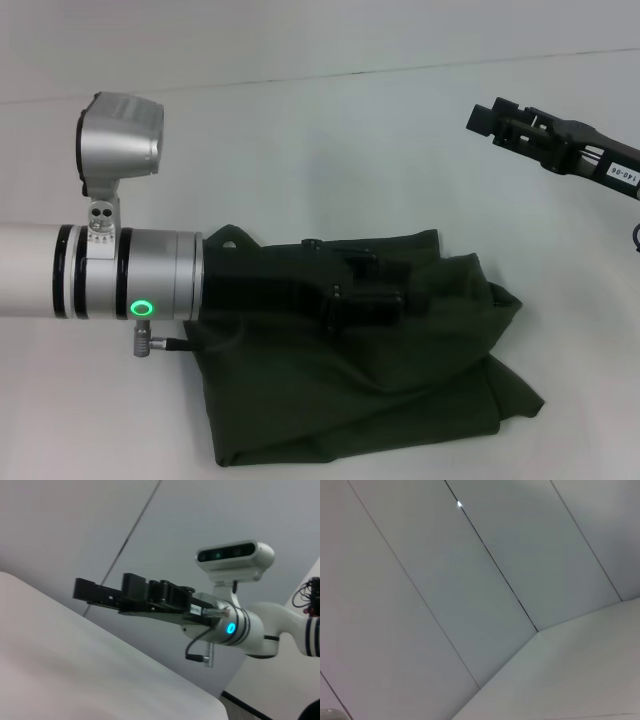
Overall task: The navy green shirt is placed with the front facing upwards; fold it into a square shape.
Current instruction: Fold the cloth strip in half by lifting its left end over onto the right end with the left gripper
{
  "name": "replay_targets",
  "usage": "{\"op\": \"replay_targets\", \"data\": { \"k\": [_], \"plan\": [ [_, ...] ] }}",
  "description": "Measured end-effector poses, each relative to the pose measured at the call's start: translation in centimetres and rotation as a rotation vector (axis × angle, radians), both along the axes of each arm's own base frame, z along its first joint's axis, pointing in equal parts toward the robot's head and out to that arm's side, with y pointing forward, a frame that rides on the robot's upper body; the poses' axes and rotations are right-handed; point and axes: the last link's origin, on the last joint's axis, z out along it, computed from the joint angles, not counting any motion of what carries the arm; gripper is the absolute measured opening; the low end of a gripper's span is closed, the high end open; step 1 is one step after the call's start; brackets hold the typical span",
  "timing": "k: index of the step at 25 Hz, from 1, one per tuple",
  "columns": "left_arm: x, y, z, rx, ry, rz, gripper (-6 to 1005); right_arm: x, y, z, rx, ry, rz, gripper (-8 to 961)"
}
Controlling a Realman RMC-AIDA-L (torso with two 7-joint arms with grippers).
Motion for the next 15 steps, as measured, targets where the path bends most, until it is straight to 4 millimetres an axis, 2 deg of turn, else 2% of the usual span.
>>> {"op": "replay_targets", "data": {
  "k": [4, 7, 10, 12, 15],
  "plan": [
    [0.1, 0.1, 0.3, 0.013, -0.019, 0.006, 371, 0.0, -0.2, 0.1, 0.002, 0.008, 0.002, 810],
    [0.0, 0.4, 1.2, 0.049, -0.049, 0.009, 490, 0.0, -0.3, 0.1, -0.003, 0.011, 0.005, 809],
    [-0.4, 0.9, 2.8, 0.123, -0.082, 0.024, 609, -0.1, -0.3, 0.1, -0.018, 0.012, 0.014, 809],
    [-0.9, 1.2, 3.9, 0.166, -0.108, 0.042, 810, -0.6, -0.1, 0.5, -0.035, 0.018, 0.030, 809],
    [-1.9, 1.3, 6.1, 0.220, -0.163, 0.079, 858, -1.8, 0.7, 1.1, -0.083, 0.000, 0.059, 808]
  ]
}}
